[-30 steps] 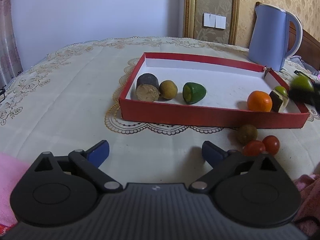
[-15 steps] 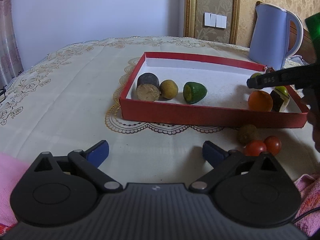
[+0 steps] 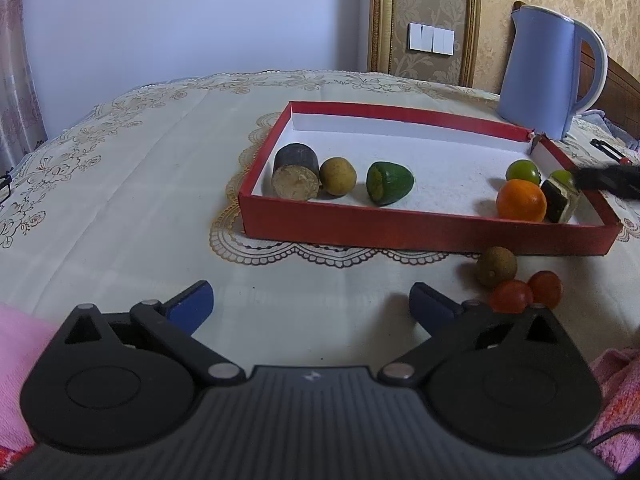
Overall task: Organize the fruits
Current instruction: 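Reach the left gripper to a red cherry tomato and grasp it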
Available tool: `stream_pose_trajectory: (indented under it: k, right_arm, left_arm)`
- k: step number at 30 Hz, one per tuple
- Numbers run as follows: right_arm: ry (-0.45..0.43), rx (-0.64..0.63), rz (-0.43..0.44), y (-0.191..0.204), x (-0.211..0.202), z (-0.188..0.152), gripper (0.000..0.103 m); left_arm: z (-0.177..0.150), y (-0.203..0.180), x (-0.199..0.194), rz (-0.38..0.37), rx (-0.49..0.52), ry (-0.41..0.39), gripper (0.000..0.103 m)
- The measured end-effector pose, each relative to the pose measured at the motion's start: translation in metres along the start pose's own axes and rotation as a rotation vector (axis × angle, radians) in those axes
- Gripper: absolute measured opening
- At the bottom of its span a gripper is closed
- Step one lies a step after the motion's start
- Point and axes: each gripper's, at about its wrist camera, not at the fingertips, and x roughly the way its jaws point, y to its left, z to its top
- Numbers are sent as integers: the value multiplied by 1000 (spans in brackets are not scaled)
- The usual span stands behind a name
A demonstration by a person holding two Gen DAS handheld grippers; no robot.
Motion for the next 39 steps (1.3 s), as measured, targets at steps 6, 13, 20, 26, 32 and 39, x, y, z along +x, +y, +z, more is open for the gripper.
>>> stream_pose_trajectory:
  k: [6,13,20,26,32,39]
  right_arm:
    - [-36,-21,-76,-21,-58,-53,59]
    - [44,105,-71,-52,-39,-70,59]
    - [76,122,-47,-54,-33,-71,72]
    - [76,130,-32,-55,-34,-71,75]
    - [77,129,-30,-55,-33,-71,76]
    - [78,130,-29,-55,-34,-71,76]
  left_arm:
    - [0,-1,-2,6,-4,-4,103]
    - [-2,-13,-24,-48,1,-49,103]
    - [0,-49,-31,-112,73,-62,99]
    - [0,-59,-27,-132,96,-43,92]
    - [-3,-73,-26,-141,152,-29,90]
    - [0,-62,-21,-205,92,-12,70]
